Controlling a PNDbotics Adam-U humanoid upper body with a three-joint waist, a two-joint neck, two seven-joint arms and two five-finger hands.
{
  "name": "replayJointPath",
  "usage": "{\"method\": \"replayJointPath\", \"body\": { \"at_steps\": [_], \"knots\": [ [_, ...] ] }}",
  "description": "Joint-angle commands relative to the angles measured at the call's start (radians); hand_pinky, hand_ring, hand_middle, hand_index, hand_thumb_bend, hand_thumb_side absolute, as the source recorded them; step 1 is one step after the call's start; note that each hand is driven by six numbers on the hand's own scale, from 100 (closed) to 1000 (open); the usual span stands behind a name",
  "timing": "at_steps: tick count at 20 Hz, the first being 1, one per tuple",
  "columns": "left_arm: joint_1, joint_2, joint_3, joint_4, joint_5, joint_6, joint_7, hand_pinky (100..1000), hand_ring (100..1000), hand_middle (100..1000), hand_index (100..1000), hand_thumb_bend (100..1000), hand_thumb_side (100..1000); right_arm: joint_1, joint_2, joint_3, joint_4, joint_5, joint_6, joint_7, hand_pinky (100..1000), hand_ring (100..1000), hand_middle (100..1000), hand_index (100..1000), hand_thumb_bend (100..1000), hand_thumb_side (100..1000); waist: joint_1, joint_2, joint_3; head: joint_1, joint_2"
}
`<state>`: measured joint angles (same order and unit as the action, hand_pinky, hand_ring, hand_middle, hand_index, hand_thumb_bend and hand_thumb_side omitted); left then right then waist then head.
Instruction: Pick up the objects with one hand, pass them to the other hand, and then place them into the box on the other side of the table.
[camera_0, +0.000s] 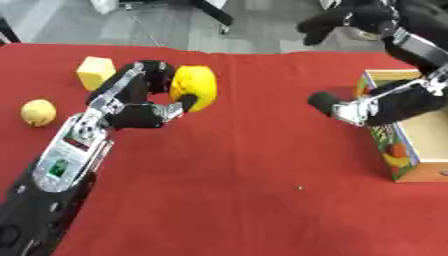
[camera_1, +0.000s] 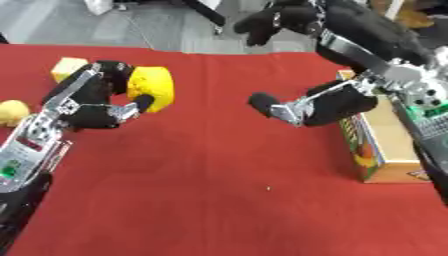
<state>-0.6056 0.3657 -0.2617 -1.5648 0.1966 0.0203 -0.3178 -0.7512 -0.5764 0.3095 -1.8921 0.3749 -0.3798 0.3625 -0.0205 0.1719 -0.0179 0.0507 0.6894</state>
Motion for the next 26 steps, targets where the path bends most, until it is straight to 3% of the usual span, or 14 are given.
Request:
{"method": "replayJointPath", "body": {
  "at_steps": [1, 16, 17, 18, 26],
  "knots": [
    [-0.034, 0.034, -0.022, -0.028, 0.022, 0.012, -0.022, 593, 446, 418, 484, 342, 100, -0.026, -0.005, 0.005, -0.016, -0.01, -0.008, 0.026, 661, 628, 611, 837, 334, 345, -0.012, -0.039, -0.001, 0.001, -0.001],
    [-0.07, 0.08, -0.069, -0.026, 0.004, 0.063, 0.0, 610, 464, 425, 490, 337, 100, -0.022, 0.029, 0.013, 0.027, 0.051, -0.017, 0.071, 629, 600, 573, 789, 293, 290, -0.009, -0.038, 0.0, 0.004, 0.004],
    [-0.071, 0.082, -0.071, -0.028, 0.004, 0.063, -0.002, 612, 466, 425, 490, 336, 100, -0.02, 0.027, 0.012, 0.026, 0.051, -0.018, 0.073, 631, 602, 575, 734, 293, 289, -0.009, -0.038, 0.0, 0.006, 0.003],
    [-0.072, 0.085, -0.071, -0.03, 0.005, 0.064, -0.004, 612, 467, 424, 490, 336, 100, -0.018, 0.025, 0.012, 0.025, 0.053, -0.02, 0.077, 632, 602, 575, 733, 293, 289, -0.009, -0.039, -0.001, 0.006, 0.003],
    [-0.096, 0.071, -0.079, -0.053, 0.015, 0.075, 0.006, 643, 523, 428, 494, 342, 100, -0.03, 0.049, 0.024, 0.037, 0.104, -0.028, 0.127, 655, 624, 599, 815, 327, 323, -0.007, -0.044, -0.001, 0.006, 0.007]
  ]
}}
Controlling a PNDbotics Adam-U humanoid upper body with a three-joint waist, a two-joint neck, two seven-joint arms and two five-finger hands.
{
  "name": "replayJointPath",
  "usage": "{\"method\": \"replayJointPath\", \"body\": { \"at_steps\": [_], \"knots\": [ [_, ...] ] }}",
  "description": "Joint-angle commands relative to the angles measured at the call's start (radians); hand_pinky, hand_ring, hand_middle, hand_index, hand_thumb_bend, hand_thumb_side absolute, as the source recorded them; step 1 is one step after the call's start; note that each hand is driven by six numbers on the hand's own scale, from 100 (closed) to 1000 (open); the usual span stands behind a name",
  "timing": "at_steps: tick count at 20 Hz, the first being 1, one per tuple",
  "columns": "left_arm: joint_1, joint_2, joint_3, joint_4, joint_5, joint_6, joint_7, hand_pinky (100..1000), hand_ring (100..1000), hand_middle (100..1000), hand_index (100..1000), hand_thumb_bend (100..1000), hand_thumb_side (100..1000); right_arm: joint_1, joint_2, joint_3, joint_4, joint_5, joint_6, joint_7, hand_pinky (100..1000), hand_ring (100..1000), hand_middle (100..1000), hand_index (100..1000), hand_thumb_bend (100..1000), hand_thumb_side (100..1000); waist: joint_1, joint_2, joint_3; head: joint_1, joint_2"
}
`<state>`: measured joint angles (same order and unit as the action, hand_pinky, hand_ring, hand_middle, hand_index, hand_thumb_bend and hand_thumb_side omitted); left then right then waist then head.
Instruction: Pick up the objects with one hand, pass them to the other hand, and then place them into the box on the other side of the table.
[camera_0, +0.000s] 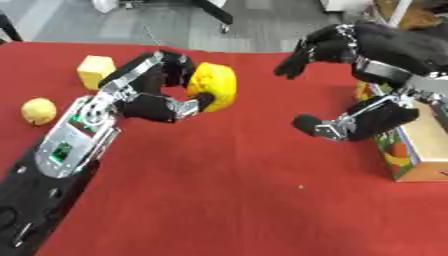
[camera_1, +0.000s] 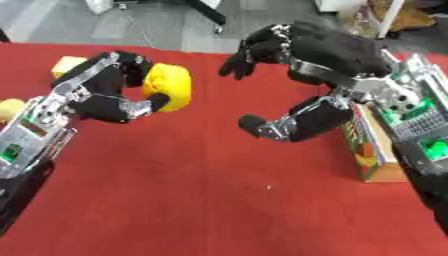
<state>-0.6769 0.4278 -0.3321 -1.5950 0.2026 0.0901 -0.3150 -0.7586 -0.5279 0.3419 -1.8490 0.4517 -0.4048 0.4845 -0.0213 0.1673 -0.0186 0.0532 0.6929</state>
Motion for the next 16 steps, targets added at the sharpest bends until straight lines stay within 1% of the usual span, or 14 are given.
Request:
{"method": "replayJointPath", "body": {
  "at_steps": [1, 5, 11, 13, 16],
  "knots": [
    [-0.028, 0.008, -0.012, -0.025, 0.014, 0.008, 0.003, 644, 525, 428, 494, 353, 100, -0.024, 0.005, -0.011, -0.007, 0.048, -0.005, -0.001, 660, 628, 603, 822, 330, 321, -0.006, -0.039, -0.001, 0.004, 0.003],
    [-0.036, 0.01, -0.021, -0.026, 0.028, 0.017, -0.005, 641, 524, 426, 493, 343, 100, -0.022, 0.022, -0.016, -0.013, 0.169, -0.009, -0.052, 666, 633, 604, 839, 342, 344, -0.004, -0.04, -0.002, 0.005, 0.003],
    [-0.045, 0.006, -0.033, -0.022, 0.05, 0.025, -0.023, 641, 523, 426, 493, 342, 100, -0.02, 0.057, 0.004, 0.008, 0.365, -0.01, -0.132, 665, 633, 604, 845, 336, 349, -0.002, -0.039, -0.003, 0.004, 0.006],
    [-0.047, 0.004, -0.035, -0.022, 0.052, 0.027, -0.026, 640, 523, 425, 493, 342, 100, -0.02, 0.068, 0.008, 0.017, 0.427, -0.001, -0.167, 663, 630, 601, 844, 333, 349, -0.002, -0.039, -0.003, 0.005, 0.005],
    [-0.046, 0.002, -0.037, -0.02, 0.056, 0.031, -0.026, 636, 521, 424, 492, 339, 100, -0.017, 0.084, 0.013, 0.033, 0.501, 0.027, -0.231, 654, 624, 595, 842, 333, 348, -0.001, -0.039, -0.003, 0.004, 0.006]
  ]
}}
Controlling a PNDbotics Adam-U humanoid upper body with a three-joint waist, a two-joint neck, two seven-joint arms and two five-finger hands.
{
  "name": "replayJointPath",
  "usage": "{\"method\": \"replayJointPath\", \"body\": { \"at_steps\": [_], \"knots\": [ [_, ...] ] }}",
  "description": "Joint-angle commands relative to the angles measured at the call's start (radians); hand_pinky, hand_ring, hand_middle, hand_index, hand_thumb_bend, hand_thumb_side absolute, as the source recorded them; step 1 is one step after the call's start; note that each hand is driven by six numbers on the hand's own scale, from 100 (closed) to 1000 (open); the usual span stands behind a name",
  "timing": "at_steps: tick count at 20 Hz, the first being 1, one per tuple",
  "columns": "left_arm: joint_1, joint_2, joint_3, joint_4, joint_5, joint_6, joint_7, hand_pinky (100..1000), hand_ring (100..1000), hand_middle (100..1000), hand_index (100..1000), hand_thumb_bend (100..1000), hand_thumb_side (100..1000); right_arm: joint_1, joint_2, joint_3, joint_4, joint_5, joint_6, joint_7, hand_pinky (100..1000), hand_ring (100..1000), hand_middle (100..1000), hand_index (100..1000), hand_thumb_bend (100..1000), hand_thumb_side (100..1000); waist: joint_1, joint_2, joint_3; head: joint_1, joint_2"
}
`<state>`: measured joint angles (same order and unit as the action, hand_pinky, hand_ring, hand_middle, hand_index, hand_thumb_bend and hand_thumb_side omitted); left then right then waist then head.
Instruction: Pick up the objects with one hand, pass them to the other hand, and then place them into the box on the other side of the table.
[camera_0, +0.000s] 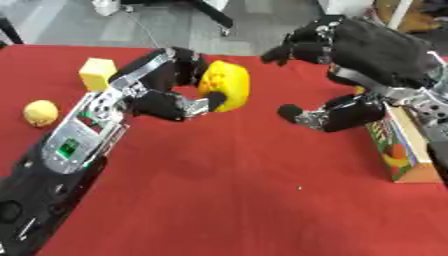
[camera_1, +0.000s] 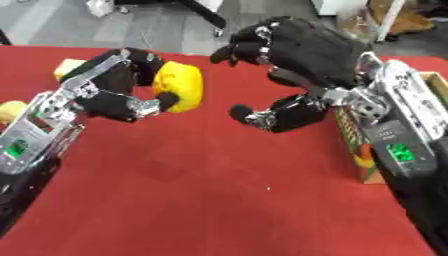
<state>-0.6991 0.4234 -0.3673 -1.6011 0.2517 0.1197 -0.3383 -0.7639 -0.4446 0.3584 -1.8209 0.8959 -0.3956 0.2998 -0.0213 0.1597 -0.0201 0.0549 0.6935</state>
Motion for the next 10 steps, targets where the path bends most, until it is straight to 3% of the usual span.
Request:
{"method": "replayJointPath", "body": {
  "at_steps": [1, 6, 10],
  "knots": [
    [-0.024, 0.006, -0.003, -0.014, 0.01, 0.003, -0.002, 635, 521, 424, 492, 334, 100, -0.011, 0.006, 0.0, 0.011, 0.081, 0.028, -0.068, 651, 622, 593, 839, 336, 348, -0.001, -0.031, -0.001, 0.002, 0.005],
    [-0.025, 0.002, -0.011, -0.024, 0.026, 0.017, 0.005, 637, 520, 423, 491, 321, 100, -0.008, 0.038, 0.019, 0.049, 0.151, 0.079, -0.163, 636, 608, 579, 829, 334, 339, -0.001, -0.03, 0.001, 0.001, 0.006],
    [-0.026, -0.001, -0.018, -0.029, 0.047, 0.025, 0.003, 635, 518, 421, 490, 312, 100, -0.008, 0.052, 0.031, 0.075, 0.158, 0.084, -0.205, 635, 610, 581, 832, 333, 331, -0.001, -0.03, 0.004, 0.001, 0.006]
  ]
}}
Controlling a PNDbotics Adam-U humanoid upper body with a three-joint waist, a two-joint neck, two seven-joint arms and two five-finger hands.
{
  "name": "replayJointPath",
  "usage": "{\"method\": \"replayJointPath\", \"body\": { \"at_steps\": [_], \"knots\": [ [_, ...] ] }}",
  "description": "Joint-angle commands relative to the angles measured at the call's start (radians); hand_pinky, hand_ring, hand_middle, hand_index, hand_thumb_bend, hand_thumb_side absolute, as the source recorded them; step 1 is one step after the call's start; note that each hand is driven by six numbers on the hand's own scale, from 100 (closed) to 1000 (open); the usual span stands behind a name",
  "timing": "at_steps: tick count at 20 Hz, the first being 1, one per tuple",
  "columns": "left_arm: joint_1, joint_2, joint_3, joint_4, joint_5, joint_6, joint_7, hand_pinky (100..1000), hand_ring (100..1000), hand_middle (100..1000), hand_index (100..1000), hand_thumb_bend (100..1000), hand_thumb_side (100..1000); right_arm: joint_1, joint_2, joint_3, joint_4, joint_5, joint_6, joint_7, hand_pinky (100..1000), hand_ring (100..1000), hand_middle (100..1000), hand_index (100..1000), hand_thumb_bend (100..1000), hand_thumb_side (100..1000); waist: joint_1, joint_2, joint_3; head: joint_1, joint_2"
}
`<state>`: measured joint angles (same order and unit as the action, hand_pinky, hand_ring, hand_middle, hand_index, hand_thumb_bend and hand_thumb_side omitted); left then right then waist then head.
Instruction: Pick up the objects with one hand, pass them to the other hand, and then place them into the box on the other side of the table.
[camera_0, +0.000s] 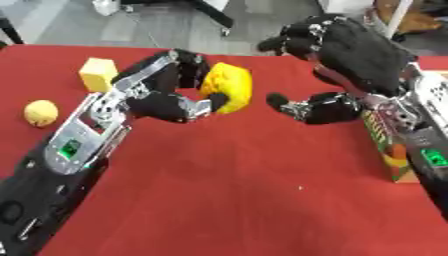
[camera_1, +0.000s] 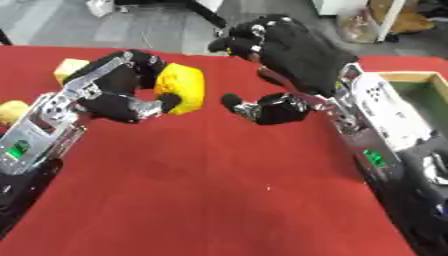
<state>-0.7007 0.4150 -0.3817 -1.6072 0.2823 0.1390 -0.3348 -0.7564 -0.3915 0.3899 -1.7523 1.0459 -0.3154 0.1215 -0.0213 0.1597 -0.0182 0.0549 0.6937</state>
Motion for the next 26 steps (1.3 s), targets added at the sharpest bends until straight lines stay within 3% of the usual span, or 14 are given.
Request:
{"method": "replayJointPath", "body": {
  "at_steps": [1, 10, 26],
  "knots": [
    [-0.025, 0.006, -0.005, -0.025, 0.021, 0.007, -0.002, 634, 518, 421, 490, 309, 100, -0.016, 0.002, 0.002, 0.012, 0.007, 0.004, -0.035, 634, 609, 581, 832, 332, 329, -0.001, -0.03, 0.002, 0.002, 0.006],
    [-0.023, 0.006, -0.013, -0.027, 0.072, 0.009, -0.029, 652, 528, 431, 499, 237, 100, -0.014, 0.01, 0.021, 0.064, -0.086, -0.016, -0.11, 631, 604, 575, 820, 336, 307, 0.001, -0.025, 0.01, 0.003, 0.006],
    [-0.022, 0.003, -0.007, -0.027, 0.115, 0.008, -0.039, 658, 532, 434, 503, 198, 100, -0.006, 0.003, 0.034, 0.103, -0.296, -0.057, -0.011, 643, 612, 581, 807, 295, 242, 0.002, -0.025, 0.007, 0.007, 0.012]
  ]
}}
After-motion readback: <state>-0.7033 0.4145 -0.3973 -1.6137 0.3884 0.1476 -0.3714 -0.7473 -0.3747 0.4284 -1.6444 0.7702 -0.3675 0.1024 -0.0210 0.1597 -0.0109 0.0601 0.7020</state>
